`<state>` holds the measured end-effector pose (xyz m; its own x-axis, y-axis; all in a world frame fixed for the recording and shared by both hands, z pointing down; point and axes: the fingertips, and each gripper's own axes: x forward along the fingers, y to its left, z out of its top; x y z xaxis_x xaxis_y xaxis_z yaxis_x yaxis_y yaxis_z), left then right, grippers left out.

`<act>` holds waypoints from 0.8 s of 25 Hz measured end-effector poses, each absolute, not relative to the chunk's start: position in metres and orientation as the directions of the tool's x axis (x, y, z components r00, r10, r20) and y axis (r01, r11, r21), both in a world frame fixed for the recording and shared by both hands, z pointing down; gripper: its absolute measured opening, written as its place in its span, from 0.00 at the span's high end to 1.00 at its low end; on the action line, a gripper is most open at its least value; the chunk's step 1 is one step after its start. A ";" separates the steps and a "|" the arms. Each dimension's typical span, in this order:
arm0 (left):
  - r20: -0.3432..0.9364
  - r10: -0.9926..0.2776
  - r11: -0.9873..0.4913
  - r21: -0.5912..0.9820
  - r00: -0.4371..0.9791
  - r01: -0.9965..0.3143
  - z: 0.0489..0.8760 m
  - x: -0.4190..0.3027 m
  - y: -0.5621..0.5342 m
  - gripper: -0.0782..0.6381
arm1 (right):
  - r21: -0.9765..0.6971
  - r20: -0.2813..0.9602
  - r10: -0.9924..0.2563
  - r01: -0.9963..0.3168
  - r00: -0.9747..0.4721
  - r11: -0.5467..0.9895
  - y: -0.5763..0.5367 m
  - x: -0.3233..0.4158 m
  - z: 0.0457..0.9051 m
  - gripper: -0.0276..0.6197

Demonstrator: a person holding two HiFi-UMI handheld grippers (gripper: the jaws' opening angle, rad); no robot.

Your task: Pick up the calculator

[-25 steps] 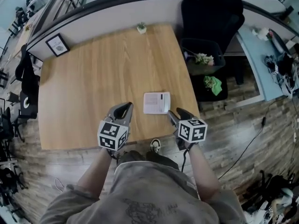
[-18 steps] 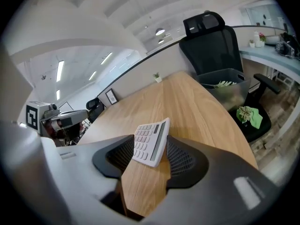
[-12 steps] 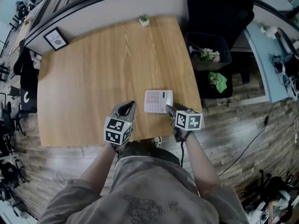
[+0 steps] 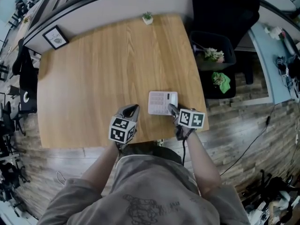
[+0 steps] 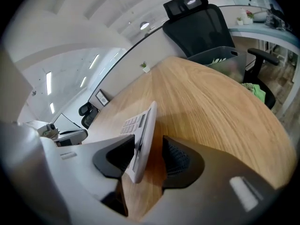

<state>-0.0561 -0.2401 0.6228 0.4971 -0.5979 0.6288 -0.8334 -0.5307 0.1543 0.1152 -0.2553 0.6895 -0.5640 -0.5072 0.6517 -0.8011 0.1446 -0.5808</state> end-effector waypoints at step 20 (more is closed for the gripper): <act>0.555 -0.634 -0.582 0.117 0.539 -0.805 0.554 -0.085 -0.246 0.89 | -0.479 0.507 -0.673 -0.825 -0.539 0.299 -0.260 0.092 0.548 0.85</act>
<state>-0.0850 -0.2460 0.5545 0.5388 -0.6339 0.5548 -0.8048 -0.5820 0.1166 0.0920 -0.2601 0.5476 -0.5387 -0.6728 0.5071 -0.8250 0.2993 -0.4794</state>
